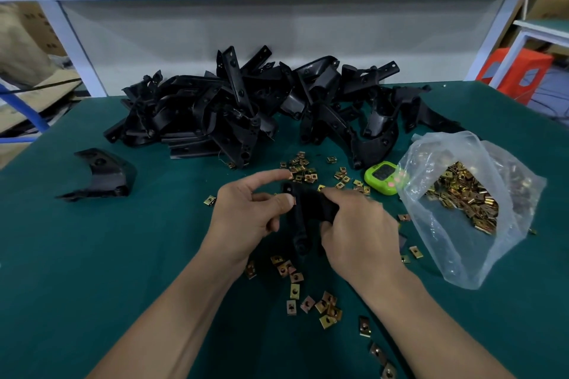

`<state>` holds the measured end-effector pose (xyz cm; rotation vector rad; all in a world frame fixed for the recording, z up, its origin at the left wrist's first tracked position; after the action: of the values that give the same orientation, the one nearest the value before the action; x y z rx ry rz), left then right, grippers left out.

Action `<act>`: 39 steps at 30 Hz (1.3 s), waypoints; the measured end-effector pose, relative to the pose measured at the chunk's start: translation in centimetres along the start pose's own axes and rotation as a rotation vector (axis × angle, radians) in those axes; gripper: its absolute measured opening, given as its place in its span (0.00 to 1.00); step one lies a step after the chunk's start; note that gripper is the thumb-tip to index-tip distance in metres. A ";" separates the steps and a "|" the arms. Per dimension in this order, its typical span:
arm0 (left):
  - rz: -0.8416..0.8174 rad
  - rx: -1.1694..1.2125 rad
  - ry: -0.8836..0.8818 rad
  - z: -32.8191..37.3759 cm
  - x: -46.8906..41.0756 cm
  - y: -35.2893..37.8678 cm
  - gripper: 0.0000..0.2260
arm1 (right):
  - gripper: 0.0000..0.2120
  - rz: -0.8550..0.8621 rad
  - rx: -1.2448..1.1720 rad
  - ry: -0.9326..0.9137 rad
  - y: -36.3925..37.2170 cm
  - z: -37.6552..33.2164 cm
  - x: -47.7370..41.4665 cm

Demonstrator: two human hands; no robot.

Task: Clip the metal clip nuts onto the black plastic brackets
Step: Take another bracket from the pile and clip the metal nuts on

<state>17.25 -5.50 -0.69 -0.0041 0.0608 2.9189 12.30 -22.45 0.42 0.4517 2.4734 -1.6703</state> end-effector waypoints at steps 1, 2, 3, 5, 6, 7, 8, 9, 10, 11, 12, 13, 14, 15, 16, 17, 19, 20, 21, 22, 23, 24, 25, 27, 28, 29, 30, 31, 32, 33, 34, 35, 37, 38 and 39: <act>0.014 -0.009 0.000 0.1 0.0 0.0 0.14 | 0.12 0.004 -0.020 0.006 0.1 0.0 0.1; 0.023 -0.019 0.001 0.0 0.0 0.1 0.13 | 0.12 0.002 -0.044 0.012 0.2 -0.1 0.2; 0.036 -0.019 -0.002 0.2 0.1 0.3 0.11 | 0.11 -0.004 -0.067 0.021 0.2 -0.2 0.2; 0.081 0.045 -0.014 0.3 0.2 0.8 0.06 | 0.09 -0.013 -0.101 0.042 0.4 -0.1 0.1; 0.116 0.091 -0.025 0.3 0.3 0.9 0.08 | 0.09 -0.010 -0.111 0.052 0.4 0.0 0.0; 0.146 0.132 -0.047 0.2 0.4 0.9 0.11 | 0.09 -0.006 -0.118 0.058 0.4 0.0 -0.1; 0.163 0.159 -0.066 0.2 0.5 0.8 0.12 | 0.10 -0.001 -0.124 0.059 0.3 0.0 0.0; 0.163 0.177 -0.078 0.2 0.5 0.7 0.11 | 0.11 0.003 -0.132 0.056 0.4 0.0 0.1; 0.151 0.188 -0.084 0.2 0.5 0.6 0.10 | 0.12 0.003 -0.137 0.055 0.4 0.0 0.1; 0.135 0.194 -0.090 0.2 0.5 0.5 0.10 | 0.14 0.000 -0.142 0.057 0.4 0.1 0.2; 0.123 0.185 -0.087 0.1 0.5 0.5 0.10 | 0.15 -0.004 -0.149 0.060 0.4 0.1 0.2; 0.115 0.159 -0.076 0.1 0.5 0.4 0.09 | 0.15 -0.007 -0.157 0.060 0.5 0.2 0.2; 0.109 0.115 -0.060 0.1 0.4 0.4 0.08 | 0.15 -0.013 -0.166 0.061 0.5 0.3 0.2; 0.110 0.049 -0.038 0.2 0.3 0.3 0.06 | 0.15 -0.019 -0.174 0.060 0.5 0.4 0.1; 0.121 -0.038 -0.006 0.4 0.2 0.0 0.05 | 0.15 -0.025 -0.178 0.059 0.5 0.5 0.1; 0.134 -0.133 0.032 0.7 0.2 -0.4 0.05 | 0.16 -0.030 -0.178 0.058 0.5 0.5 0.1; 0.142 -0.309 0.096 1.4 0.2 -1.7 0.06 | 0.15 -0.036 -0.171 0.065 0.5 0.7 -0.1; 0.126 -0.388 0.110 1.7 0.3 -2.2 0.06 | 0.14 -0.034 -0.168 0.075 0.5 0.8 -0.2; 0.100 -0.479 0.114 2.0 0.6 -2.5 0.06 | 0.13 -0.028 -0.169 0.085 0.4 0.9 -0.4; 0.066 -0.589 0.116 2.1 0.9 -2.6 0.06 | 0.13 -0.023 -0.173 0.093 0.4 1.0 -0.4; 0.027 -0.713 0.115 2.2 1.3 -2.6 0.06 | 0.13 -0.020 -0.176 0.096 0.4 1.0 -0.5; -0.022 -0.831 0.115 2.1 1.6 -2.3 0.05 | 0.13 -0.020 -0.177 0.096 0.5 1.0 -0.5; -0.084 -0.924 0.117 1.9 1.9 -1.8 0.03 | 0.12 -0.022 -0.174 0.092 0.5 1.0 -0.4; -0.223 -0.991 0.093 1.6 2.2 -1.0 0.02 | 0.12 -0.028 -0.165 0.085 0.5 0.9 -0.4; -0.278 -0.981 0.065 1.6 2.3 -0.9 0.02 | 0.12 -0.030 -0.161 0.084 0.6 0.9 -0.4; -0.326 -0.972 0.037 1.6 2.2 -1.0 0.04 | 0.12 -0.034 -0.160 0.085 0.5 0.9 -0.4; -0.373 -0.972 0.014 1.7 2.1 -1.3 0.05 | 0.13 -0.041 -0.163 0.088 0.5 1.0 -0.4; -0.416 -0.981 -0.003 1.8 2.0 -1.7 0.05 | 0.13 -0.048 -0.169 0.092 0.6 1.0 -0.4; -0.453 -0.987 -0.018 1.8 2.0 -2.0 0.05 | 0.13 -0.053 -0.174 0.094 0.6 1.0 -0.4; -0.470 -0.986 -0.030 1.9 2.0 -2.3 0.05 | 0.13 -0.056 -0.178 0.094 0.6 1.1 -0.4; -0.457 -0.979 -0.036 1.8 2.0 -2.5 0.06 | 0.14 -0.057 -0.180 0.093 0.6 1.1 -0.4; -0.411 -0.974 -0.025 1.8 1.9 -2.7 0.07 | 0.15 -0.060 -0.183 0.093 0.6 1.1 -0.3; -0.267 -0.980 0.031 1.8 1.7 -2.8 0.08 | 0.15 -0.065 -0.187 0.093 0.5 1.1 -0.4; -0.218 -0.981 0.061 1.8 1.7 -2.7 0.09 | 0.15 -0.068 -0.190 0.094 0.5 1.2 -0.4; -0.205 -0.981 0.094 1.9 1.8 -2.4 0.09 | 0.15 -0.070 -0.194 0.095 0.5 1.2 -0.4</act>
<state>16.02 -2.70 1.08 -0.2815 -1.2465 2.4387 12.75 -23.45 -0.41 0.4361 2.7159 -1.4442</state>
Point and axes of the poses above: each hand's wrist, its own x-axis away from the middle knuckle, its own y-axis out of the palm, z = x × y, the point moved 4 cm from there along -x, towards the middle knuckle, and after that the axes turned 2 degrees about -z, right-handed, at the moved point
